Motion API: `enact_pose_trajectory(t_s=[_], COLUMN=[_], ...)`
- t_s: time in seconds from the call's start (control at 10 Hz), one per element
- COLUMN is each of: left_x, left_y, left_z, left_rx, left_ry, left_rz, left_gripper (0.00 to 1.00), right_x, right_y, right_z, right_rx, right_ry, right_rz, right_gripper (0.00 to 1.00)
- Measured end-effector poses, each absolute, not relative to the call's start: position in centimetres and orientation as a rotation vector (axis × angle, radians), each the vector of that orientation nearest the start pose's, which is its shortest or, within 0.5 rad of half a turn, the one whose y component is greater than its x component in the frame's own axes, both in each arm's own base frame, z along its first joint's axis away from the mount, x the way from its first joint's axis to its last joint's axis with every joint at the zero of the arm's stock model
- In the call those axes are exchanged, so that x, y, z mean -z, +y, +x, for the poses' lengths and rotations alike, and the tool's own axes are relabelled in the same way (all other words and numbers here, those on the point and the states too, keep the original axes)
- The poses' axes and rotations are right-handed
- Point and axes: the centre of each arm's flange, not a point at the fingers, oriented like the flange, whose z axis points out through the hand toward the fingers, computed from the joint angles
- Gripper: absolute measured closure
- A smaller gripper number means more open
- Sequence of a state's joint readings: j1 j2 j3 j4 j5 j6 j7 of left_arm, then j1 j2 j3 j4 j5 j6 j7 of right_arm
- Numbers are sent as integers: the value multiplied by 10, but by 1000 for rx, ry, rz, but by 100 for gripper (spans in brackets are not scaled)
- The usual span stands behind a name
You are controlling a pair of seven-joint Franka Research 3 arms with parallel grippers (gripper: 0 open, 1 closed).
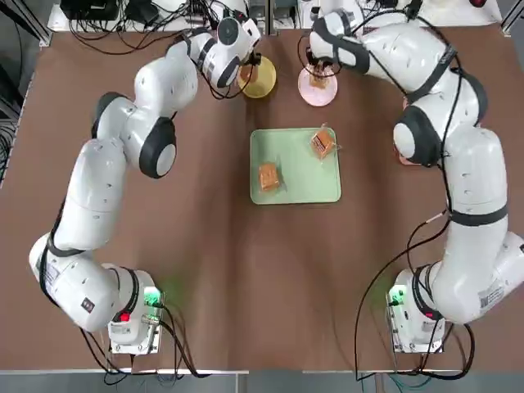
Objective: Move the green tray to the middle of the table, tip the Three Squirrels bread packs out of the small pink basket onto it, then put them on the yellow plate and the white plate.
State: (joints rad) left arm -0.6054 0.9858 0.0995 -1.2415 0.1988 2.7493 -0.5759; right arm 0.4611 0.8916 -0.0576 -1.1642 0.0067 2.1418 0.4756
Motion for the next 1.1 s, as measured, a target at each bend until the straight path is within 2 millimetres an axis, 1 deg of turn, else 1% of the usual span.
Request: enact_pose_trajectory(t_s=[0.2,0.4,0.6,0.7,0.8,0.9,1.0,1.1], left_x=[-214,-214,-213,-214,-216,-220,-228,-233], left_y=[-424,-434,-437,-437,-437,-437,-437,-435], left_z=[671,665,664,664,665,667,669,671], left_rx=[888,908,921,928,935,948,964,933], left_ry=[279,305,287,251,217,194,185,173], left_rz=[-3119,-3125,-3135,-3146,-3155,-3161,-3162,-3155], left_gripper=[35,30,2,0,0,0,0,0], right_x=[-247,-238,-240,-241,-241,-241,-243,-249], right_y=[319,317,316,315,314,313,310,306], right_z=[706,706,710,711,712,712,714,716], right_rx=[138,133,166,181,183,185,189,196], right_ry=[-2,-46,-95,-97,-97,-95,-89,-79], right_rz=[-3145,-3151,-3143,-3139,-3139,-3139,-3140,-3138], right_gripper=[67,67,67,56,42,25,11,4])
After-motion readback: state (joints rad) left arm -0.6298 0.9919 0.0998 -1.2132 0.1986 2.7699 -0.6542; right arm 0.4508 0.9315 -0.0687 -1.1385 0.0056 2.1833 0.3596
